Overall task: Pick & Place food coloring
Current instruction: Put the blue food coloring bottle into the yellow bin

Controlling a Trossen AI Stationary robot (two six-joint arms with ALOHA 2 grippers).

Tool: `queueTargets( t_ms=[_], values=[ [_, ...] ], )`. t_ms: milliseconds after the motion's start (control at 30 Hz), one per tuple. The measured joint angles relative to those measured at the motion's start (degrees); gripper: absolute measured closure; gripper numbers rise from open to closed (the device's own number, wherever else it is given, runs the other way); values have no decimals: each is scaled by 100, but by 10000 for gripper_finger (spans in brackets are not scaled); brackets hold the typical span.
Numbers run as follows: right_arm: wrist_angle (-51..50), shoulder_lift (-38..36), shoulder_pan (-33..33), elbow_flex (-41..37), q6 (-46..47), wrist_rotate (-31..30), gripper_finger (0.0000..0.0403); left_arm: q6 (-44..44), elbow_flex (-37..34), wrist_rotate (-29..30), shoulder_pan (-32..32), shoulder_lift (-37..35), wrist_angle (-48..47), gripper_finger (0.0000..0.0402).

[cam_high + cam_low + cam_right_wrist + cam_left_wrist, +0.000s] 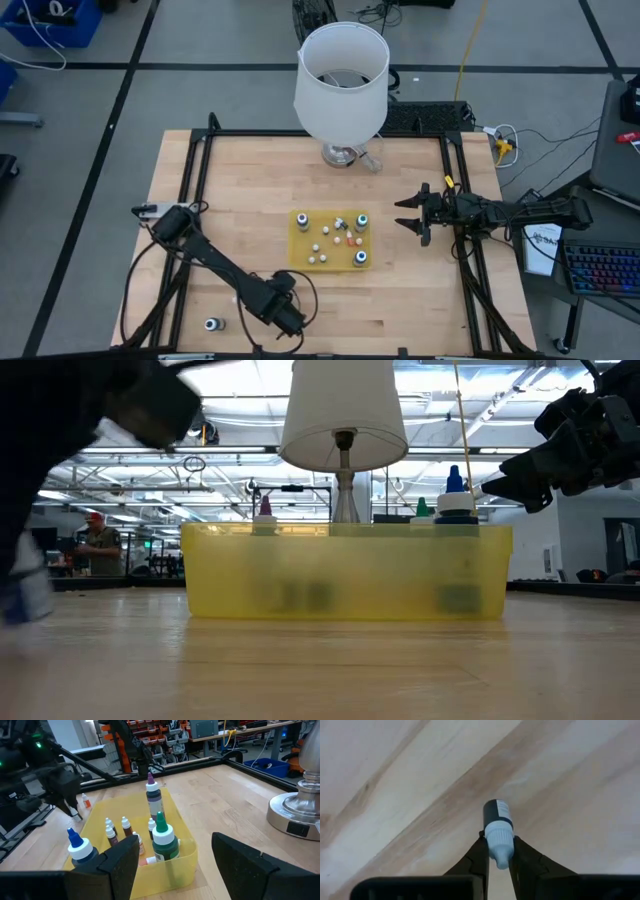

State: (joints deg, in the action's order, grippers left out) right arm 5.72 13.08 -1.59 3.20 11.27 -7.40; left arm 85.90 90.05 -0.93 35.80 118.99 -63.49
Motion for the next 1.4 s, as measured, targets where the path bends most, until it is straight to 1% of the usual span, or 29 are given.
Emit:
queueTargets(
  t_ms=[100,367,567,700,867,1000,1100,1233,1400],
  values=[
    [2,2,0,0,0,0,165,-257,372,231,-45,-34,-82,349],
    [0,2,0,0,0,0,165,-733,1690,1081,-134,-43,-980,350],
    [0,2,-2,0,0,0,165,-994,2339,1425,-237,-38,-1688,350],
    [1,2,-1,0,0,0,165,-1328,2623,1464,-616,-38,-2053,351],
    [1,2,-1,0,0,0,165,-2188,2649,1231,-1433,-32,-1875,351],
    [1,2,-1,0,0,0,165,-3006,2439,927,-2126,-32,-1162,351],
    [0,2,-2,0,0,0,165,-3453,2305,754,-2549,-16,-695,351],
    [2,2,-1,0,0,0,165,-3802,2049,431,-2914,65,-258,351],
    [-2,12,0,0,0,0,165,-3886,1628,25,-3134,143,58,351]
  ],
)
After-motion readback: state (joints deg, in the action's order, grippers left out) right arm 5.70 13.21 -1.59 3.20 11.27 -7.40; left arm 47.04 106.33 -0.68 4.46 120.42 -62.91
